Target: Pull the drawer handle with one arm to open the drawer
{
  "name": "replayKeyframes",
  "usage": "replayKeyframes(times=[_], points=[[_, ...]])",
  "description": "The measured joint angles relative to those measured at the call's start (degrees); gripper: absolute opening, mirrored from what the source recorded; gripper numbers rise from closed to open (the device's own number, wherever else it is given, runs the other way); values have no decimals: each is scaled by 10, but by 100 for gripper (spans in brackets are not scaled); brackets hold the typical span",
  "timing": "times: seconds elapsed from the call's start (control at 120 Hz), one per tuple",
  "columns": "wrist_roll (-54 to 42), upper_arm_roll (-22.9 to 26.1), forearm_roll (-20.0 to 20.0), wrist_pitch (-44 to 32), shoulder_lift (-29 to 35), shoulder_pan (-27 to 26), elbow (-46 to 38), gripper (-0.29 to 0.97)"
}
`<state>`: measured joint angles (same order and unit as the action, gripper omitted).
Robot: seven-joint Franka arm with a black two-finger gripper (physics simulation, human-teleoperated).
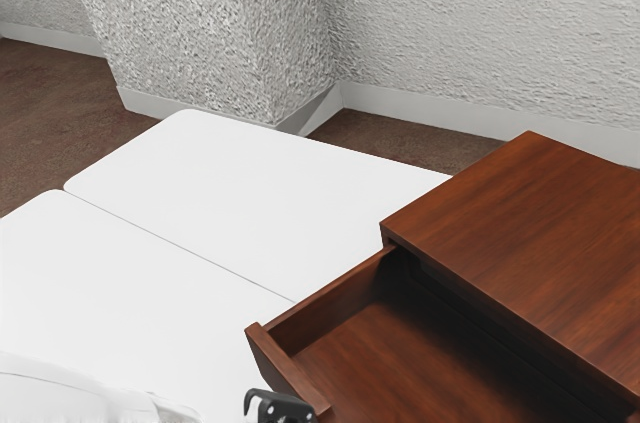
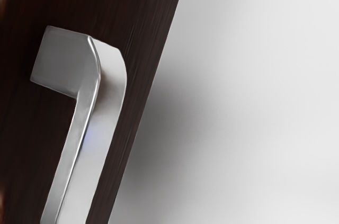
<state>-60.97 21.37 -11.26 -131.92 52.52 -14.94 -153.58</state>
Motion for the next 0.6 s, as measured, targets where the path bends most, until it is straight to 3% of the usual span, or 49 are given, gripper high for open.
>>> replayKeyframes(times=[0.283,0.35,0.475,0.6], points=[[2,-26,2,26,-4,1,68,67],[12,-48,8,63,-7,5,117,67],[65,-77,58,181,-19,17,239,68],[132,-133,93,275,-46,21,275,68]])
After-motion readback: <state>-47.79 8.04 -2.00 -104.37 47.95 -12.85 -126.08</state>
